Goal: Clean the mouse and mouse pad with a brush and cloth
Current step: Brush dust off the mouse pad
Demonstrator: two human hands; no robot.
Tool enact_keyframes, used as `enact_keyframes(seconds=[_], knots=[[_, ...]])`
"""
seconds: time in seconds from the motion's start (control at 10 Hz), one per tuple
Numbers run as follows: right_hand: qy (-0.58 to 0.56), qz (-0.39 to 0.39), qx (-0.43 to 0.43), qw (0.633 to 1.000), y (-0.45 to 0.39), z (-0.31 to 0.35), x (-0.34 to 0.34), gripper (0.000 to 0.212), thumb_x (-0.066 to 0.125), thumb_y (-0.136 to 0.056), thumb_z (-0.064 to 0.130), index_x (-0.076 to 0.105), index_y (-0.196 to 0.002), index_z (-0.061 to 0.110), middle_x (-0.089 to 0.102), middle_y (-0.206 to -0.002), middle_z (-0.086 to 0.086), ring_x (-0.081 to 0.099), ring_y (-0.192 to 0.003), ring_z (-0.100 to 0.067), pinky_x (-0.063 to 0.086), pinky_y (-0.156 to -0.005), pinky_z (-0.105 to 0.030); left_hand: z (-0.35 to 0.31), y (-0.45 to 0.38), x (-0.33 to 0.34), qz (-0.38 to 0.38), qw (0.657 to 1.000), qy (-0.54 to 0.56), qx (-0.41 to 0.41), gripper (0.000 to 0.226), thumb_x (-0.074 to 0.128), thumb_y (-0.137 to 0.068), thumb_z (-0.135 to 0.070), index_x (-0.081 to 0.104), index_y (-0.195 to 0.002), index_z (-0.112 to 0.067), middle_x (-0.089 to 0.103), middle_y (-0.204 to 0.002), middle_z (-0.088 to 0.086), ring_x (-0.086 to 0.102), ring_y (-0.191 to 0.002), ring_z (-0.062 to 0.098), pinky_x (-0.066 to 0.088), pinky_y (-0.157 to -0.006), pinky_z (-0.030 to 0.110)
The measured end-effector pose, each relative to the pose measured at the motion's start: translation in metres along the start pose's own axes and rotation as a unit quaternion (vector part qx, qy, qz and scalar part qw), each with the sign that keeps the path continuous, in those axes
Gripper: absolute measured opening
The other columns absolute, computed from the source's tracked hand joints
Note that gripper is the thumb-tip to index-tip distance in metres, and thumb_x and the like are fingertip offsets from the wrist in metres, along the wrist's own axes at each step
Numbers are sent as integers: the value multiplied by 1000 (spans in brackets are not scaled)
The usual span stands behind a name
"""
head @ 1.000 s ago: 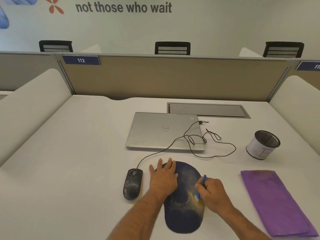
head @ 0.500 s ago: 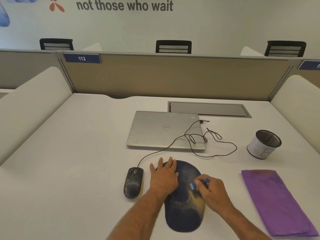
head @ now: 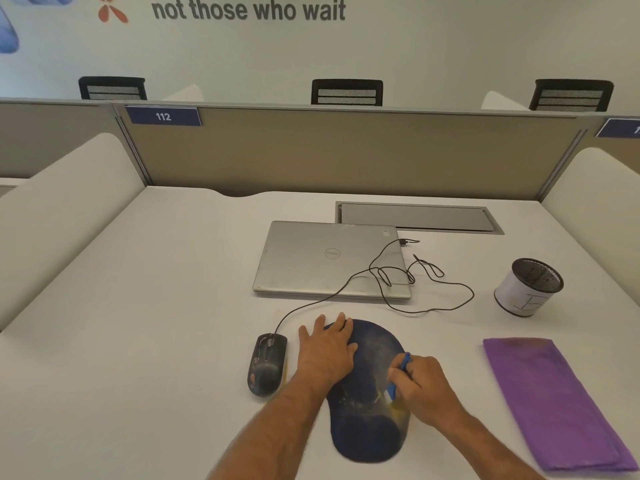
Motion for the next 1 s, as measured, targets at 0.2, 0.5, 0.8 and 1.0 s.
enact_keyframes(seconds=[0.2,0.5,0.8,1.0], knots=[[1,17,-7,1000,1,4,4,30,57,-91,17,58,-61,16,55,-54,1,54,-49,-12,46,-50,-16,0,1,2,4,1000,0,-1,59,27,-107,-48,7,-160,-29,9,-168,-7,6,-153,30,13,-118,62],[0,30,4,1000,-1,3,10,31,58,-91,17,58,-60,15,53,-52,5,55,-49,-10,48,-50,-16,2,0,2,4,1000,-2,1,60,26,-107,-49,7,-160,-30,8,-168,-7,5,-153,30,12,-118,62],[-28,45,-16,998,2,5,10,29,59,-89,14,60,-61,18,60,-58,-2,59,-55,-15,51,-55,-24,2,1,0,2,1000,3,1,60,27,-107,-50,9,-160,-30,10,-168,-7,7,-153,30,12,-117,62],[-45,84,-97,991,15,43,25,10,62,-89,24,70,-86,29,69,-79,18,65,-81,-6,52,-69,-15,4,-5,-10,6,1000,-10,11,60,34,-104,-54,19,-158,-32,20,-165,-9,18,-148,29,23,-114,57]])
Point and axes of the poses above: each hand's wrist, its own y-axis away from the middle knuckle, its own x-axis out of the palm, z = x × y, the point moved 10 cm from there along -y, towards the middle knuckle
